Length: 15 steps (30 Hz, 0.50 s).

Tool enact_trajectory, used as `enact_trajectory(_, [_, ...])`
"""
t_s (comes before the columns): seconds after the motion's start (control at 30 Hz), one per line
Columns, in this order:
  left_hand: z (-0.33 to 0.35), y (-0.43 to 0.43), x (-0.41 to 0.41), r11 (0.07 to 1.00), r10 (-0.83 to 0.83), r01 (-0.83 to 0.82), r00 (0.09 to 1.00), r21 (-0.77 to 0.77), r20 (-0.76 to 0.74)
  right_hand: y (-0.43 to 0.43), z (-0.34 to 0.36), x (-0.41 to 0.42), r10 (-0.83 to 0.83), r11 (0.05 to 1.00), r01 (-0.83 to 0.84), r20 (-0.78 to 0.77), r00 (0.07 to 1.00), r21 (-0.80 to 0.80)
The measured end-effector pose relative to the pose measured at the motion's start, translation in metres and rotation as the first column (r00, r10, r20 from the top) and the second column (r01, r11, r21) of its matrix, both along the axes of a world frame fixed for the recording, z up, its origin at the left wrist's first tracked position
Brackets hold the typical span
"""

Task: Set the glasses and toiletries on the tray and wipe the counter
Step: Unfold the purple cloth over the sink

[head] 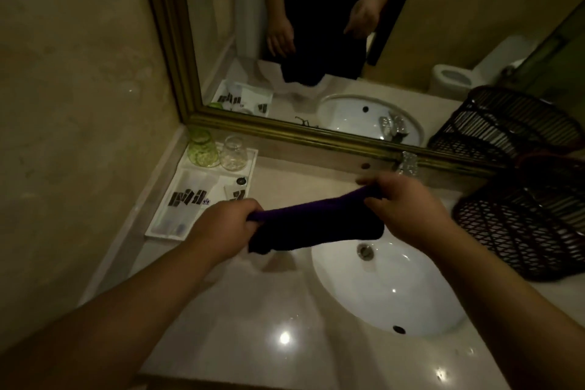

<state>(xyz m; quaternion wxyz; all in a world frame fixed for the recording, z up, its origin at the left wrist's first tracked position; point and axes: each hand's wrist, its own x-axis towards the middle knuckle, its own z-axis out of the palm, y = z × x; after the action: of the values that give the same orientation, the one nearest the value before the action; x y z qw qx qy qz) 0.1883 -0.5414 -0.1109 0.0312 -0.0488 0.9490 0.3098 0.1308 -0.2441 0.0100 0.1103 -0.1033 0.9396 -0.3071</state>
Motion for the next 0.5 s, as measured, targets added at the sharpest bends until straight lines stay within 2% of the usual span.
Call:
enact_trajectory(0.07, [0.014,-0.005,-0.009,0.999,-0.017,0.016,1.0,-0.041,-0.012,0.019,-0.008,-0.002,0.034,0.957,-0.009,-0.082,0.996,0.29])
enact_trajectory(0.13, [0.027,-0.005,-0.018,0.992,-0.06,0.056,0.998,-0.109,-0.033,0.035,-0.019,0.0,0.048,0.915,0.002,-0.113,0.992,0.404])
enact_trajectory(0.23, [0.041,0.004,-0.028,0.971,-0.149,0.139,0.988,-0.194,-0.042,0.057,-0.035,0.005,0.068,0.891,0.017,-0.17,0.983,0.454])
enact_trajectory(0.33, [0.051,0.023,-0.037,0.928,-0.236,0.207,0.97,-0.31,-0.058,0.081,-0.044,0.011,0.017,0.891,0.072,-0.192,0.981,0.449])
enact_trajectory(0.5, [0.054,0.066,-0.051,0.89,-0.318,0.283,0.947,-0.358,-0.043,0.13,-0.047,0.02,-0.074,0.875,0.169,-0.22,0.973,0.454])
